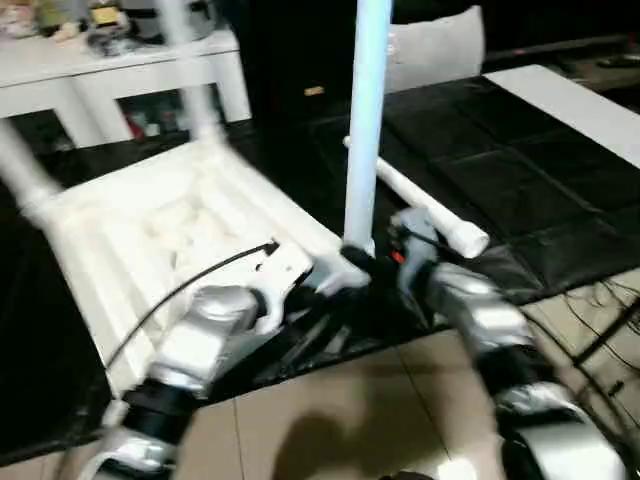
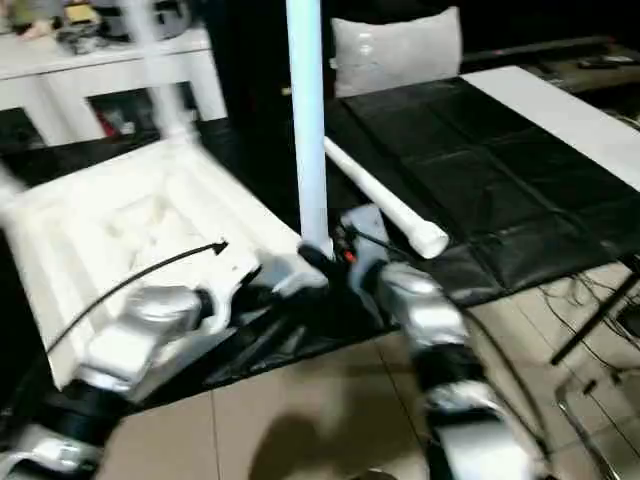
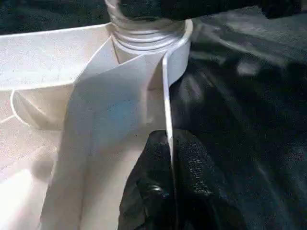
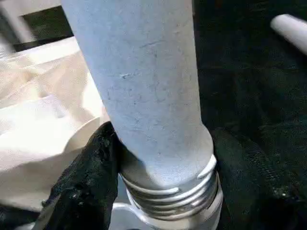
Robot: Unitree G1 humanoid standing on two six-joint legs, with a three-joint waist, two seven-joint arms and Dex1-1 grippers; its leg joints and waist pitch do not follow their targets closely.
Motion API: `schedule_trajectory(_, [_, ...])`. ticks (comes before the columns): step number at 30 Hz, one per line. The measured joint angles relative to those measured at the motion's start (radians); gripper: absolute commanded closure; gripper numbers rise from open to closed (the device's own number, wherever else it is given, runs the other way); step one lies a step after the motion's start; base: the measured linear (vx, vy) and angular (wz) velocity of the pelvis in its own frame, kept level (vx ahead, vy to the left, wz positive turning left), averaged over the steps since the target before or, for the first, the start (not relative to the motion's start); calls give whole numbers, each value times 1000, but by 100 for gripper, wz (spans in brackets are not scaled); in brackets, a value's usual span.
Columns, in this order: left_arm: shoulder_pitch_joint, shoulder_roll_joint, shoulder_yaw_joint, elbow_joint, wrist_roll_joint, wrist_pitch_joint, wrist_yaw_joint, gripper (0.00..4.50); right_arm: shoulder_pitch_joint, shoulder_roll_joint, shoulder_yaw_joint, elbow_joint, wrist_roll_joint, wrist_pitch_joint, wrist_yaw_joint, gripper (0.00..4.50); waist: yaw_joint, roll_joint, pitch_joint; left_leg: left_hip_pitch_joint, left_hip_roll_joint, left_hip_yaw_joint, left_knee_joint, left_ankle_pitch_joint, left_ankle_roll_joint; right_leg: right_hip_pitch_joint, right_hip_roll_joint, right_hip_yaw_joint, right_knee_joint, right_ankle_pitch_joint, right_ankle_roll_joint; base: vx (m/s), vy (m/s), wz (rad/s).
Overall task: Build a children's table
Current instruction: Rotate leg to tighten
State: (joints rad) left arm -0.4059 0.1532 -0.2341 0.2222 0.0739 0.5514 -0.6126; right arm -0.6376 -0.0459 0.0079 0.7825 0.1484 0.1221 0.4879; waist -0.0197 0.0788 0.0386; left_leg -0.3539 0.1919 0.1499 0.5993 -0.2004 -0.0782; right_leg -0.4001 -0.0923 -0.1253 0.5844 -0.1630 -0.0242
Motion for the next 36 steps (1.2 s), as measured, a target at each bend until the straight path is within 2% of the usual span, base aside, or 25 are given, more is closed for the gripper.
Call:
schedule_trajectory(1, [-3, -3, 0, 0, 0, 3, 10, 450, -6, 6, -2, 15, -2, -18, -14, 189, -1, 0, 0, -1, 0, 0, 0, 0, 0, 0, 0, 0, -1, 0, 0, 0, 0, 0])
schedule_trajectory(3, [-10, -4, 0, 0, 2, 3, 12, 450, -12, 12, -14, 35, 1, -46, -17, 122, -1, 0, 0, -5, 0, 0, -1, -1, 2, -2, 0, 0, -2, 1, 0, 0, 0, 0])
schedule_trajectory(4, [-14, -2, -5, 0, 3, 1, 11, 450, -11, 12, -26, 43, 12, -60, -7, 122, 1, -1, 0, -8, 0, -1, -1, -2, 2, -4, 0, 0, -3, 3, -1, 0, 0, 0])
schedule_trajectory(6, [-17, 4, -22, 0, 2, -19, -2, 450, -4, 4, -40, 46, 20, -69, 12, 119, 14, 0, 0, -11, -1, -2, -1, 0, 6, -6, 0, 0, -2, 5, -1, 0, 0, 0])
schedule_trajectory(8, [-18, 20, -35, 1, -1, -46, -30, 450, 20, -24, -43, 39, 21, -88, 46, 88, 32, 0, 0, -14, -1, -2, -1, 1, 9, -7, 1, -1, -2, 9, -6, 0, 0, 0])
schedule_trajectory(10, [-22, 48, -47, 11, -7, -83, -76, 450, 57, -62, -40, 7, 35, -111, 124, 76, 56, 1, 0, -14, 0, -1, -3, 0, 10, -8, 1, -1, -2, 8, -5, 0, 0, 0])
schedule_trajectory(16, [-35, 118, -73, 50, -12, -178, -181, 450, 124, -161, -29, -63, 54, -136, 308, 21, 80, 3, 0, -14, -1, -1, 0, 0, 10, -8, 1, 0, -2, 10, -5, 0, 0, 0])
schedule_trajectory(18, [-37, 148, -84, 66, -16, -224, -227, 450, 136, -212, -21, -104, 61, -137, 389, 4, 81, 5, 0, -14, -1, 0, 0, 0, 10, -8, 1, 1, -2, 11, -5, 0, 0, 0])
schedule_trajectory(22, [-40, 211, -96, 104, -28, -308, -337, 450, 140, -323, 2, -186, 81, -127, 560, 4, 82, 6, 0, -12, 0, 0, 0, -1, 7, -5, 1, 1, -2, 11, -4, 0, 0, 0])
schedule_trajectory(24, [-46, 242, -113, 119, -31, -365, -395, 450, 140, -360, 46, -214, 77, -107, 641, 4, 83, 6, 0, -11, 0, 0, 1, -1, 7, -4, 1, 1, -2, 8, 1, 0, 0, 0])
schedule_trajectory(28, [-66, 271, -148, 148, -38, -449, -501, 450, 140, -380, 118, -219, 47, -103, 747, 4, 99, 6, 0, -13, 0, 1, 2, -1, 7, -4, 0, 1, -2, 11, -4, 0, 0, 0])
schedule_trajectory(32, [-79, 282, -173, 159, -41, -502, -576, 450, 124, -390, 161, -212, 21, -104, 811, 4, 114, 4, 0, -13, 0, 1, 2, 0, 10, -4, -1, 2, -2, 11, -4, 0, 0, 0])
schedule_trajectory(33, [-85, 284, -177, 167, -41, -514, -588, 450, 120, -390, 167, -211, 18, -103, 824, 29, 114, 4, 0, -13, 0, 2, 2, 0, 10, -4, 0, 2, -2, 11, -4, 0, 0, 0])
schedule_trajectory(36, [-105, 290, -188, 196, -39, -543, -611, 450, 102, -394, 194, -204, 16, -88, 857, 41, 113, 3, 0, -13, 0, 2, 2, 0, 10, -4, 0, 2, -2, 11, -4, 0, 0, 0])
